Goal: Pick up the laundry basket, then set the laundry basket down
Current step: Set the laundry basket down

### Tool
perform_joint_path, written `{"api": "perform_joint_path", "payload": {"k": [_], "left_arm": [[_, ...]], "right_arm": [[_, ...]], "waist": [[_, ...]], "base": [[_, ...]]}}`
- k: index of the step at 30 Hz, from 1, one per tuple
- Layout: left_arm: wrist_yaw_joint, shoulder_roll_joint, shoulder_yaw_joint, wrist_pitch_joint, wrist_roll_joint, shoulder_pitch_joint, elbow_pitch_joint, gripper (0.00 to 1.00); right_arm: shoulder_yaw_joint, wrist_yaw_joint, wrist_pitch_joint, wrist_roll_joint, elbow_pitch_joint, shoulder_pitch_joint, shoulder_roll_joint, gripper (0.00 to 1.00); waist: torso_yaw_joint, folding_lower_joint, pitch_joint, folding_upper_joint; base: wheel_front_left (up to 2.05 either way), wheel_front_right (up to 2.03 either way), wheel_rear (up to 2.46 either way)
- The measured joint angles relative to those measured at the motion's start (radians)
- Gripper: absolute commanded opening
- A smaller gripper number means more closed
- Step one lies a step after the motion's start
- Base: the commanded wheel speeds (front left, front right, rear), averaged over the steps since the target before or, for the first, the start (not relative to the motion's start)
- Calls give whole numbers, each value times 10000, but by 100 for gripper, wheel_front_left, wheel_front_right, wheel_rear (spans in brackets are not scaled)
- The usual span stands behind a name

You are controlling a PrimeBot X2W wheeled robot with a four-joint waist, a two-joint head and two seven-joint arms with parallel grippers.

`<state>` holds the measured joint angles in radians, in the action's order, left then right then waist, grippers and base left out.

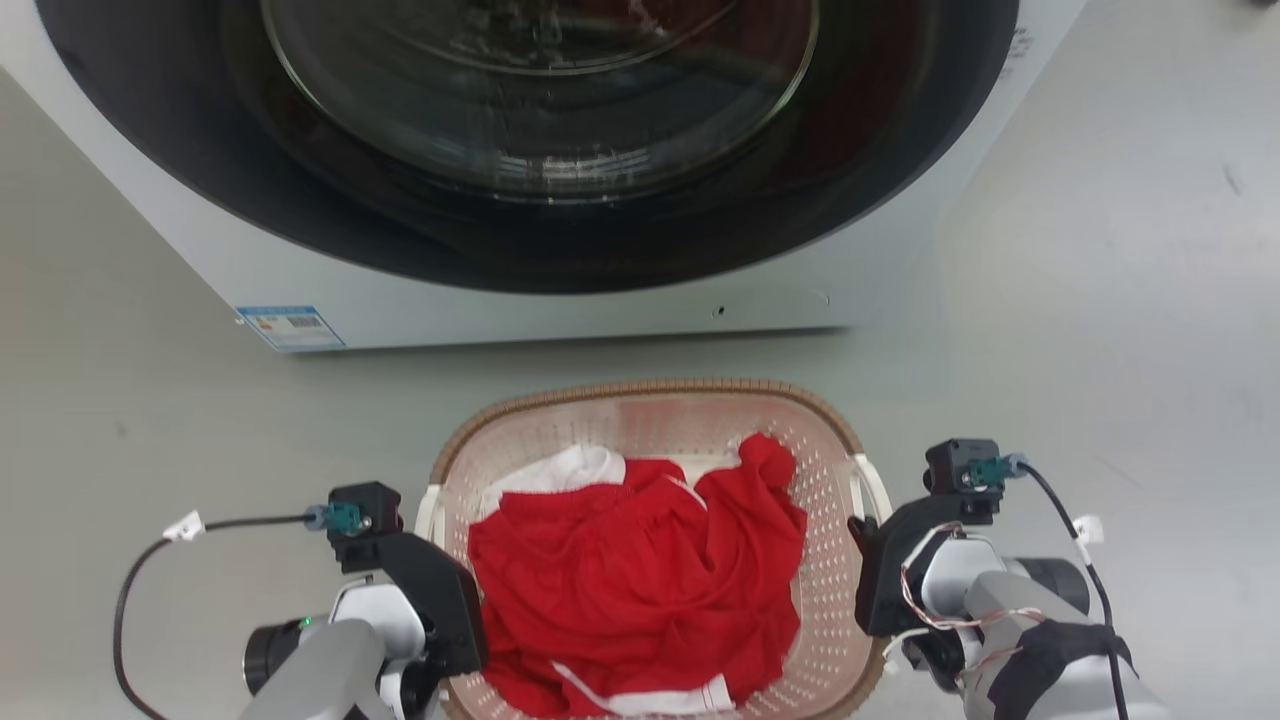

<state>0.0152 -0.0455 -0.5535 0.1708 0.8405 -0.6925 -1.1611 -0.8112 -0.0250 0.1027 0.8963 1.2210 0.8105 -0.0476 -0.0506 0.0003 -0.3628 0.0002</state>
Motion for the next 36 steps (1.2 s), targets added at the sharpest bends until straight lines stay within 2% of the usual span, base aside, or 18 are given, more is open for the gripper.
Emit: {"api": "perform_joint_path", "payload": {"k": [19, 36], "left_arm": [[-77, -265, -50, -953, -479, -1932, 75, 0], [-79, -307, -98, -1996, -865, -3164, -13, 0]], "right_arm": [[52, 268, -882, -268, -117, 1852, -40, 0], [159, 437, -1756, -345, -79, 2915, -96, 0]], "waist": [[-88, -1, -2740, 0], [-74, -2, -4640, 0]], "base": [[0, 0, 0], [0, 0, 0]]}}
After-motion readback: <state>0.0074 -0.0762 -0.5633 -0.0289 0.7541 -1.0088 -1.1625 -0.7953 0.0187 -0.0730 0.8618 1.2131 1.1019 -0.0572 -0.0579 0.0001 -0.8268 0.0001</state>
